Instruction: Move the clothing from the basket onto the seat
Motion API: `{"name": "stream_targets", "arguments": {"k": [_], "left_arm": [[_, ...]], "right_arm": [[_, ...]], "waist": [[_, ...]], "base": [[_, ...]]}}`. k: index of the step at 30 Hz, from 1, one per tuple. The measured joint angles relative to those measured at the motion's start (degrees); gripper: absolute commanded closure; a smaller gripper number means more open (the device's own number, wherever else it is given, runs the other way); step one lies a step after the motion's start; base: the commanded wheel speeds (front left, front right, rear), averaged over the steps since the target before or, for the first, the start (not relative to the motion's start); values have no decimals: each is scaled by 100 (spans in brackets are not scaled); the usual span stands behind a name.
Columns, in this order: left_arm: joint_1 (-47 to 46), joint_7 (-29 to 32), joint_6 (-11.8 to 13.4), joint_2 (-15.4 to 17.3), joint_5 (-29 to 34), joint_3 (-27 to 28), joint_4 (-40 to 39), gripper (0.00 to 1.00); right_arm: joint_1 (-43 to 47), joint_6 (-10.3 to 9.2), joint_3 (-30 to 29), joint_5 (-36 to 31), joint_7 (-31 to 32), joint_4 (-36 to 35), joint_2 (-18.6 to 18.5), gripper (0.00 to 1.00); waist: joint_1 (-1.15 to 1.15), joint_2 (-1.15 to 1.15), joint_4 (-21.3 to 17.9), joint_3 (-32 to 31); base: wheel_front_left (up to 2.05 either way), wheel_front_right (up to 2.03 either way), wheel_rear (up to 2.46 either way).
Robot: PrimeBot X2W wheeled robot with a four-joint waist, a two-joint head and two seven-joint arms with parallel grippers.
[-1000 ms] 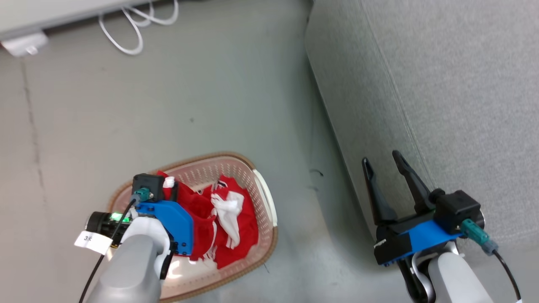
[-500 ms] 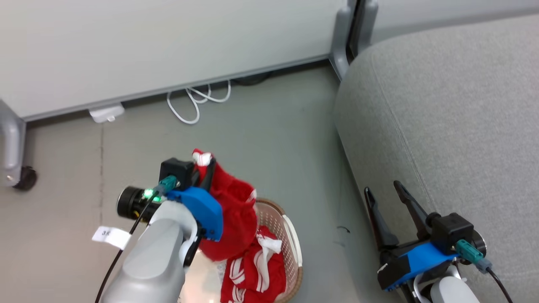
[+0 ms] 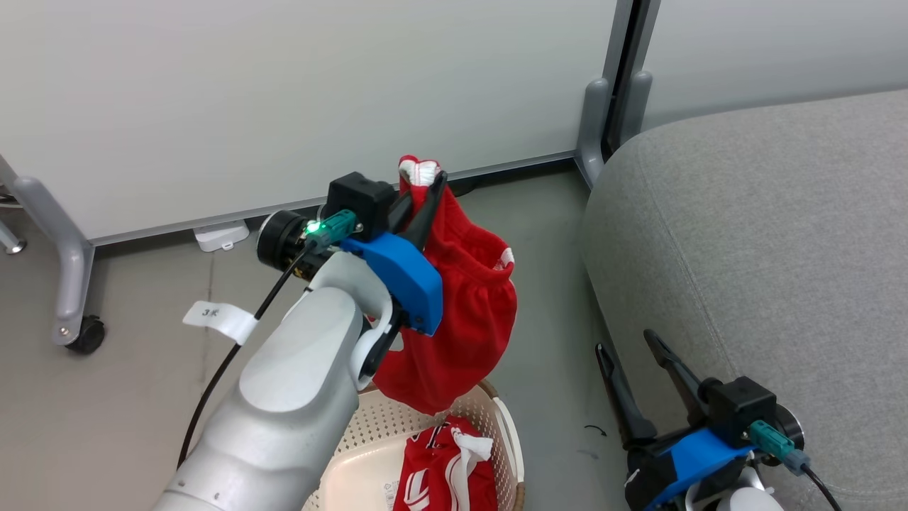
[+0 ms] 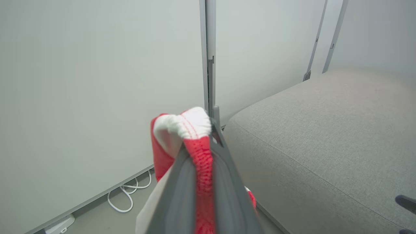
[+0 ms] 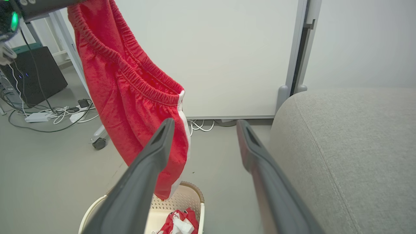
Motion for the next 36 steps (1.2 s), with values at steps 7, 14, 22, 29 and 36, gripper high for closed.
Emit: {"name": "stream_targets", "arguments": {"k": [7, 14, 22, 29, 36], "left_arm": [[-357, 121, 192, -2, -417, -476, -335, 100], [-455, 94, 371, -1, -708, -800, -377, 100], [-541, 26, 435, -3, -899, -1060, -345, 100], [-562, -31, 461, -2, -1034, -1277, -291, 100], [-562, -44, 487, -2, -1145, -1483, -244, 100]], "right_arm": [[32, 0, 148, 59, 100, -38, 0, 0], [33, 0, 275, 103, 175, -66, 0, 0], [-304, 0, 733, 137, 428, -2, 0, 0], [-896, 0, 922, 177, 690, 193, 0, 0], [-1346, 0, 980, 89, 942, 436, 0, 0]], "waist": [[0, 0, 23, -107], [0, 0, 54, -173], [1, 0, 94, -110], [1, 0, 135, -73], [1, 0, 191, -100]], "base": [[0, 0, 0], [0, 0, 0], [0, 0, 0], [0, 0, 0], [0, 0, 0]]}}
